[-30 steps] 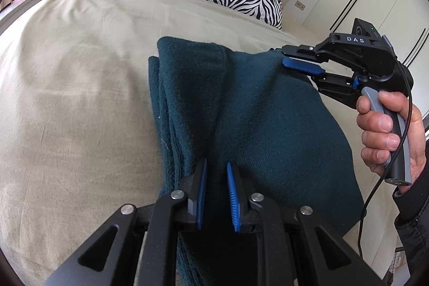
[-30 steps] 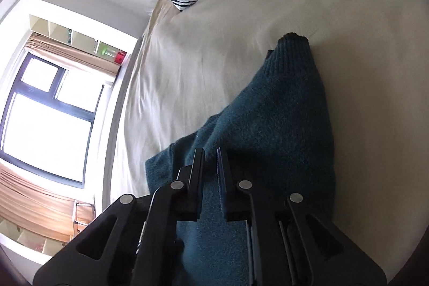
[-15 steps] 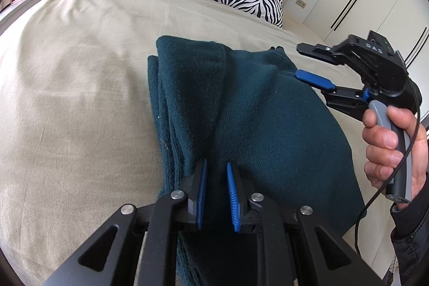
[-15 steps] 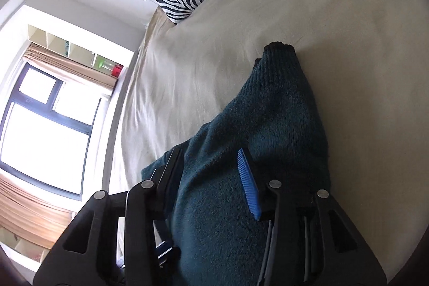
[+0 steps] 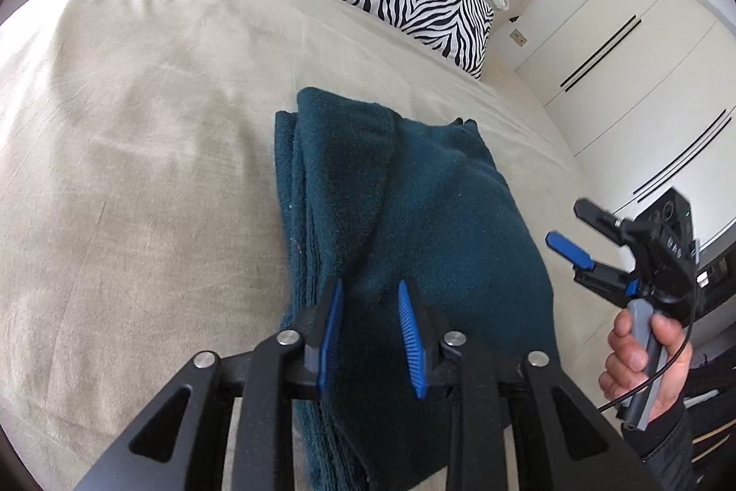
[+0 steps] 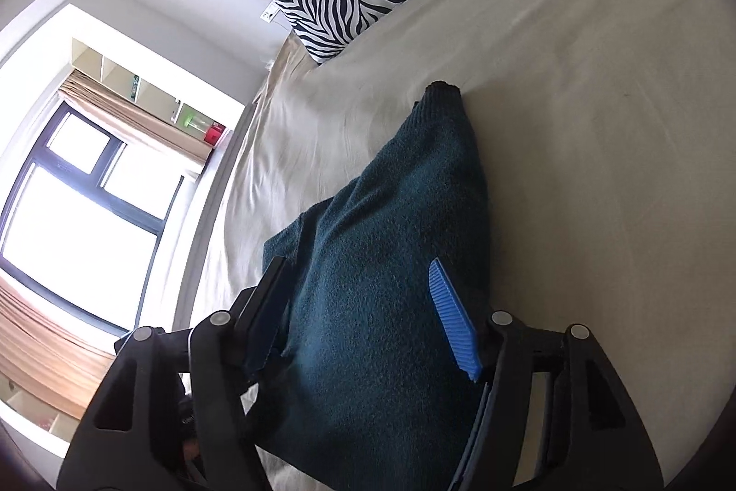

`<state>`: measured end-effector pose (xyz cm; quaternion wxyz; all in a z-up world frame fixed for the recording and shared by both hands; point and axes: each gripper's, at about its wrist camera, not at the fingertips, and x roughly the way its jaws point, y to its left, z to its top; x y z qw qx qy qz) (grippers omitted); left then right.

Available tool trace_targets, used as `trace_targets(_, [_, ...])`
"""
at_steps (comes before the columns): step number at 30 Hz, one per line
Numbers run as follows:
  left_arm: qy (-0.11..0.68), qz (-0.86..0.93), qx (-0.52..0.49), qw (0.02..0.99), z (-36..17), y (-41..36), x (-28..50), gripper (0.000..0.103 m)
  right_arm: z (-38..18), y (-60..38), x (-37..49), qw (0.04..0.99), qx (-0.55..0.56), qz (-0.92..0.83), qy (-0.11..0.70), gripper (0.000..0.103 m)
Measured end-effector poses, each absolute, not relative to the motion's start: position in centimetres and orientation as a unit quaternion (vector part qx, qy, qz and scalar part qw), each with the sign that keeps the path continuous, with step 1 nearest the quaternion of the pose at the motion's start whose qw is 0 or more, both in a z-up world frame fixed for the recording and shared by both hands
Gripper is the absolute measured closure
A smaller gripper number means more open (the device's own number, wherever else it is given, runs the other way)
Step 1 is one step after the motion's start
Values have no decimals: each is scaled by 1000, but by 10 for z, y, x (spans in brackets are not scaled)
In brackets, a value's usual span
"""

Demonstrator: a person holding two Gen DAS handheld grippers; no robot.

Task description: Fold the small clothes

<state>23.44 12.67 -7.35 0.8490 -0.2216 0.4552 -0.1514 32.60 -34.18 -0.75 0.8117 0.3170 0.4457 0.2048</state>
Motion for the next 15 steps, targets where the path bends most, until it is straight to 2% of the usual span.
trace_targets(1, [451,-142,-230,851,-71,135,230,35,-10,-348,319,808,318,206,452,39])
trace_targets(2, [450,-136,-238,850,-70,143,227,32,-14,-355,313,803,318,204,460,39])
trace_targets(9, [508,-185,-337,771,-103,160,240,32,-62,-380,300,743,358,197,530,39])
trace_targets(15, [535,-202,-373,731,-118,156,266,32,-73,-365,307,719,366,229,545,39])
